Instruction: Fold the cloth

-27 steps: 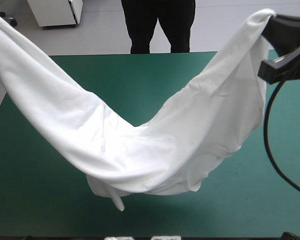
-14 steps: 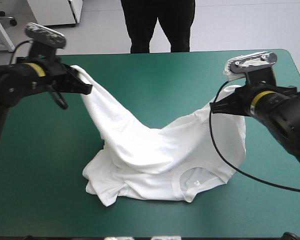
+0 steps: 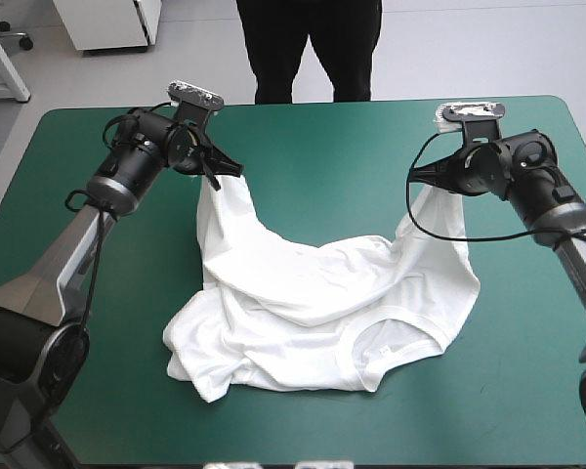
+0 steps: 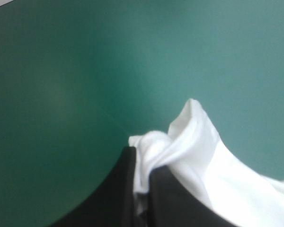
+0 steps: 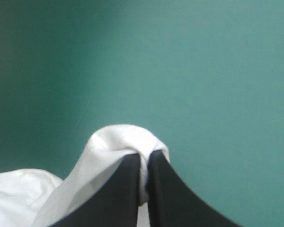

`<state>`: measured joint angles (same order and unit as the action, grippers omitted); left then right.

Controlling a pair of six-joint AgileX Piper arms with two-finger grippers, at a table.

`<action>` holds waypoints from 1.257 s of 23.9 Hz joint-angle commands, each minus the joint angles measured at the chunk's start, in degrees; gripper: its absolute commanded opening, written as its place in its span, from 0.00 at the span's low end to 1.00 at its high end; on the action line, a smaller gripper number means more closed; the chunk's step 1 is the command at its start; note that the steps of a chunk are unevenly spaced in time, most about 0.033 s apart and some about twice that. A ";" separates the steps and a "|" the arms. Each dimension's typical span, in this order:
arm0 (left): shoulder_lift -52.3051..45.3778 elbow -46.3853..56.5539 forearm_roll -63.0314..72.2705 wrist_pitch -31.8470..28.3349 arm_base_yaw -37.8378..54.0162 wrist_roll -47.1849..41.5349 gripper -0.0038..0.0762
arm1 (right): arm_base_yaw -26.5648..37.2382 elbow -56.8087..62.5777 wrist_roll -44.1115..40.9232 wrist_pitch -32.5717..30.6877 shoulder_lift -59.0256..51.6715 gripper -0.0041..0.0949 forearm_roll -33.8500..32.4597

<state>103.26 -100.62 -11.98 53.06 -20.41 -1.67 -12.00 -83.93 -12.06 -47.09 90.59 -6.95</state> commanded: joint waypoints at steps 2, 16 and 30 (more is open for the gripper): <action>2.21 -1.64 -5.91 -7.78 -0.05 -5.92 0.04 | 4.05 -3.69 4.58 7.19 3.28 0.02 4.22; 2.37 -7.21 -5.03 2.39 -0.05 -7.83 0.80 | 5.71 -8.48 11.73 -5.57 5.25 0.59 12.74; -26.47 -3.22 3.61 19.07 -0.18 4.76 0.62 | 5.71 -8.48 12.91 -16.68 -10.67 0.49 12.14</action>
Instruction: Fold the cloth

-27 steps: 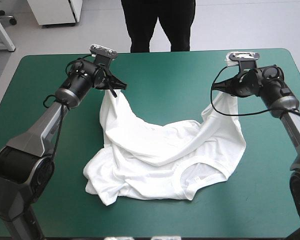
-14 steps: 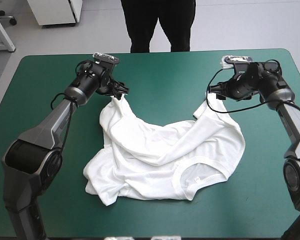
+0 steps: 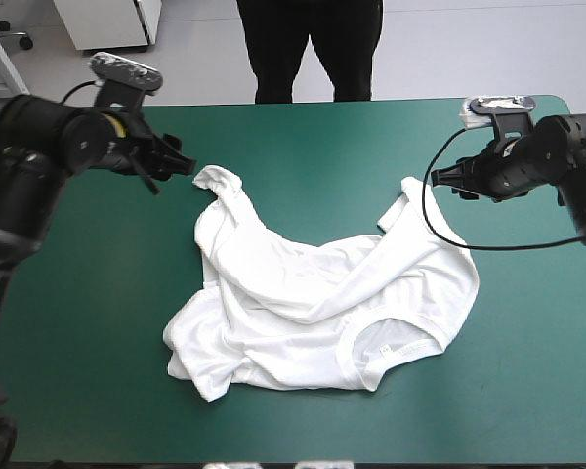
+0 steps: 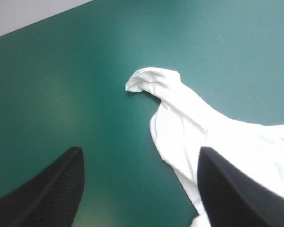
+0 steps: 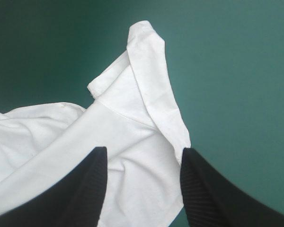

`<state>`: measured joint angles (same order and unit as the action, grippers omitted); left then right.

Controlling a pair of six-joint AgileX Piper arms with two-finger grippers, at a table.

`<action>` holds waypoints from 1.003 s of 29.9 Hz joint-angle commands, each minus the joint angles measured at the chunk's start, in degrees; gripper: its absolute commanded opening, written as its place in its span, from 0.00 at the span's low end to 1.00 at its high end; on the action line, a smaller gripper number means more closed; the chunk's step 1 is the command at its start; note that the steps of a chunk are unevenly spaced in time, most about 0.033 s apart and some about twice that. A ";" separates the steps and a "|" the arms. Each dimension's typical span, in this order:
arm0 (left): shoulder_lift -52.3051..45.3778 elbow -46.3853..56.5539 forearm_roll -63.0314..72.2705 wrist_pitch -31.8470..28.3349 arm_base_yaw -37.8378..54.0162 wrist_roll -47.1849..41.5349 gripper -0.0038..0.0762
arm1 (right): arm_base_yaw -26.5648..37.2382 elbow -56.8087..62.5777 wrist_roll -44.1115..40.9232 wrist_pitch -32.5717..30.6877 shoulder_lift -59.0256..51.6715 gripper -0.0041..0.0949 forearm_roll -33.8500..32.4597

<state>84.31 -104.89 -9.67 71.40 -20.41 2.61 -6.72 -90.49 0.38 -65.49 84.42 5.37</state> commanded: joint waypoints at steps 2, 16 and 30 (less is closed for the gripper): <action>-11.29 3.96 1.30 2.44 -0.18 0.48 0.59 | 0.42 -1.92 0.24 1.57 -5.48 0.49 -0.77; -22.06 32.65 5.64 2.45 -0.18 -0.76 0.58 | 0.42 -1.92 -0.71 -0.05 -6.36 0.49 -1.99; -20.56 55.29 14.33 -7.31 -0.18 -5.85 0.58 | 0.42 -1.92 -0.71 0.79 -6.14 0.49 -2.47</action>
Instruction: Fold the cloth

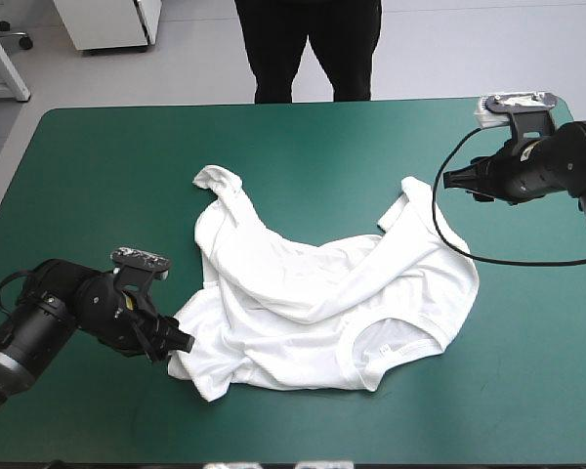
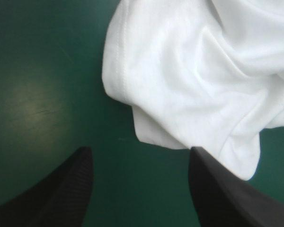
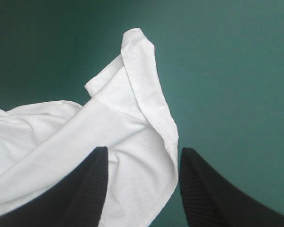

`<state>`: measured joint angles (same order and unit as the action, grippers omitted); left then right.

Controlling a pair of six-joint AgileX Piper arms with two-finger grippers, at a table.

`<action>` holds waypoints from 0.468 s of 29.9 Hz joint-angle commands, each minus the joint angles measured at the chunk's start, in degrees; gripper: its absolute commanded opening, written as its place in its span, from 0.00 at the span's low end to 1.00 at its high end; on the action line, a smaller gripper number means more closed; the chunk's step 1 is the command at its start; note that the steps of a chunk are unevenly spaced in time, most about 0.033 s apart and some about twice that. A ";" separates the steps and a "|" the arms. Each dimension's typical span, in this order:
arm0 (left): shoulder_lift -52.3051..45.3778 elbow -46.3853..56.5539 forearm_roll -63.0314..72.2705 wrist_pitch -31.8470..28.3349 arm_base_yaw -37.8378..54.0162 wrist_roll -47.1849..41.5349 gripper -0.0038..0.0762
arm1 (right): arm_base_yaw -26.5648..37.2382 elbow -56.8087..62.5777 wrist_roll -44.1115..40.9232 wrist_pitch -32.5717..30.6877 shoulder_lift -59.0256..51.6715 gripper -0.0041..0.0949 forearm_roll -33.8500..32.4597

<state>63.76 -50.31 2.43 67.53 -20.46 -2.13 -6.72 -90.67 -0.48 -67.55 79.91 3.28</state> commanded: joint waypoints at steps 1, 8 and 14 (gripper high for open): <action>0.45 1.49 2.49 -4.09 -0.12 -1.10 0.58 | 0.42 -1.74 0.15 2.75 -1.63 0.49 -0.38; 4.77 4.69 3.43 -7.26 -0.12 -1.23 0.58 | 0.42 -1.74 0.15 2.77 -1.63 0.49 -0.38; 9.72 7.33 4.01 -9.84 -0.12 -1.23 0.58 | 0.42 -1.74 0.15 2.77 -1.63 0.49 -0.38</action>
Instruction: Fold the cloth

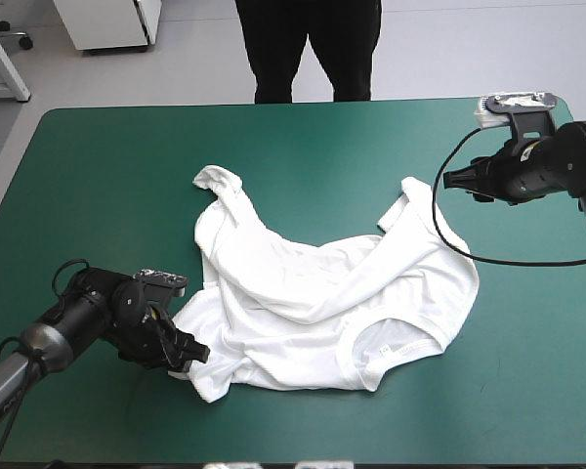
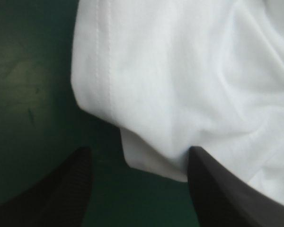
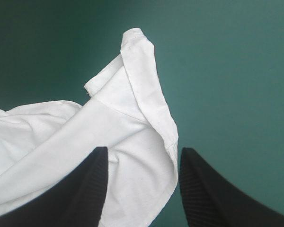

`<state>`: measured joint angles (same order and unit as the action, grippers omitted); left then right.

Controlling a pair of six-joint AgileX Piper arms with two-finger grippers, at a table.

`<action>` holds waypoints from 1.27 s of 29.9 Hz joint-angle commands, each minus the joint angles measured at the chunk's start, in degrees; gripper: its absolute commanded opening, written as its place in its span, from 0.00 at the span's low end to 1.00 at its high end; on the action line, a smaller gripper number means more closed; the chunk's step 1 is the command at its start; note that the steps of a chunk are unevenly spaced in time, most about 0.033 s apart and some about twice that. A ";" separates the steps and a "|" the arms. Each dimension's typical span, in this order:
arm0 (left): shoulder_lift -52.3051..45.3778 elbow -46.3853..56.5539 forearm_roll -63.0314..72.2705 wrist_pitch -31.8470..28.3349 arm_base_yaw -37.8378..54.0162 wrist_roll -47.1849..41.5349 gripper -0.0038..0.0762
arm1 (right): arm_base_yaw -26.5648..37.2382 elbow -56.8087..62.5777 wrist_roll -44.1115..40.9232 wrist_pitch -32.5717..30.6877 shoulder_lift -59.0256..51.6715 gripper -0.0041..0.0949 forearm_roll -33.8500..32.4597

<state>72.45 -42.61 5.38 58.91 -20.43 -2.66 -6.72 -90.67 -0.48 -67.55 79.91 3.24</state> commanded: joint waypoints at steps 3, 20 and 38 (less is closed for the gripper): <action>3.87 0.48 1.50 -2.20 -0.16 -0.57 0.58 | 0.42 -1.74 0.15 2.77 -1.63 0.49 -0.34; 10.42 3.10 10.49 -9.73 -8.08 3.62 0.04 | 0.42 -1.74 -2.90 1.41 -1.51 0.50 -1.06; 10.31 3.10 10.49 -8.89 -8.08 4.00 0.04 | 0.42 18.66 -7.96 7.57 4.78 0.65 -2.62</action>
<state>80.06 -41.76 7.47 56.55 -26.77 1.34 -6.72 -75.05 -7.51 -64.86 86.42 0.75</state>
